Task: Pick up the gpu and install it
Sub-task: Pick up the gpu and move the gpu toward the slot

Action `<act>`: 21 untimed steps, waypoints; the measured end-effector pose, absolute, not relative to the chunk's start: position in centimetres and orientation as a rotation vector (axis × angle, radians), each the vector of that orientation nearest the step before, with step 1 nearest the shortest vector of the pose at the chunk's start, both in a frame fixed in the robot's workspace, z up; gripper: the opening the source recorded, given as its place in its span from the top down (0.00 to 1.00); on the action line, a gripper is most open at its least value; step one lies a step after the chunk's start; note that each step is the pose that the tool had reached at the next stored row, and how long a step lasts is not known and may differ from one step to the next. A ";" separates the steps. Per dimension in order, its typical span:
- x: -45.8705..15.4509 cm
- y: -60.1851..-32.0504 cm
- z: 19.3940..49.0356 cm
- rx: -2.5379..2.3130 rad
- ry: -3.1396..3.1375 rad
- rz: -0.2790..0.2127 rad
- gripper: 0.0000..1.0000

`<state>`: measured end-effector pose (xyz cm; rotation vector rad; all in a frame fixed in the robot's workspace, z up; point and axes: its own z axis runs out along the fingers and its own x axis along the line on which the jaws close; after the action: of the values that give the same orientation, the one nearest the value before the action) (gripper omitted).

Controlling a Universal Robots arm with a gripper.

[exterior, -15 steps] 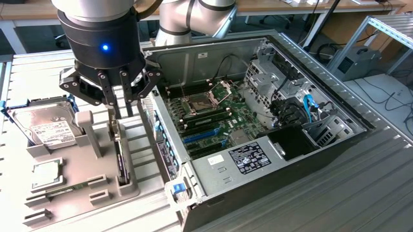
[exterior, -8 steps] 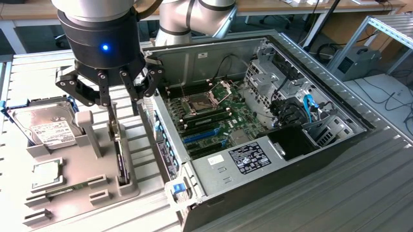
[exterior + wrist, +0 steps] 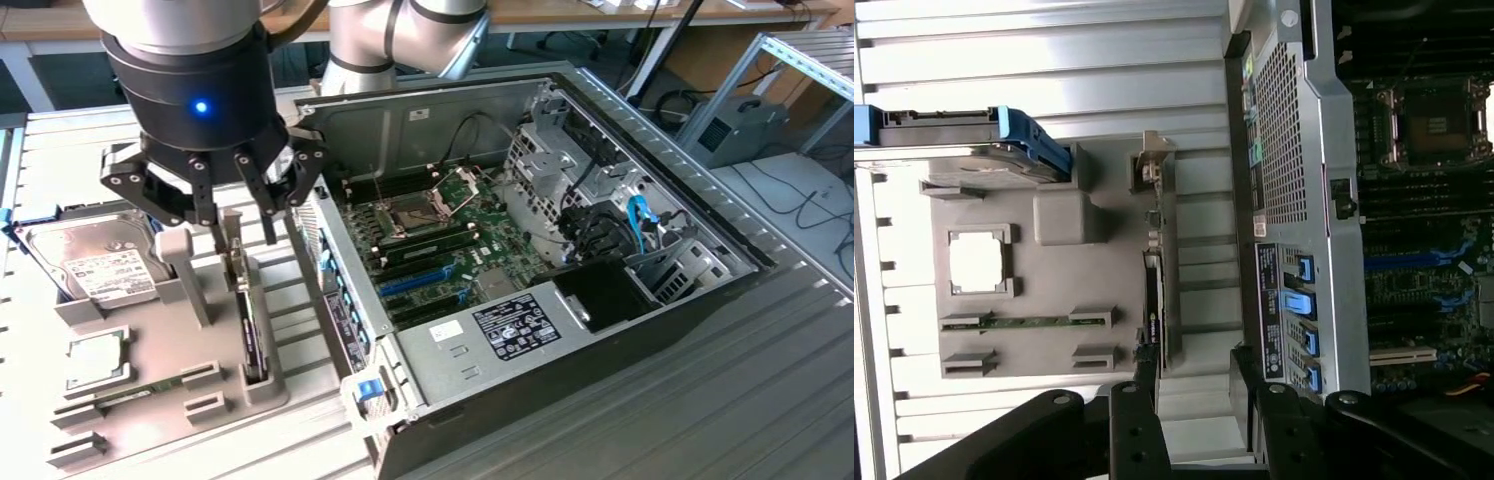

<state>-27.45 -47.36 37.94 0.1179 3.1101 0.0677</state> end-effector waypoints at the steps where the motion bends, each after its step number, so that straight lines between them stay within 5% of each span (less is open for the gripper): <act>1: -27.5 -47.4 37.9 0.118 3.110 0.068 0.58; 21: -29.4 -47.4 36.7 0.118 3.110 0.068 0.58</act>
<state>-29.37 -47.36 36.68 0.1184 3.1101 0.0679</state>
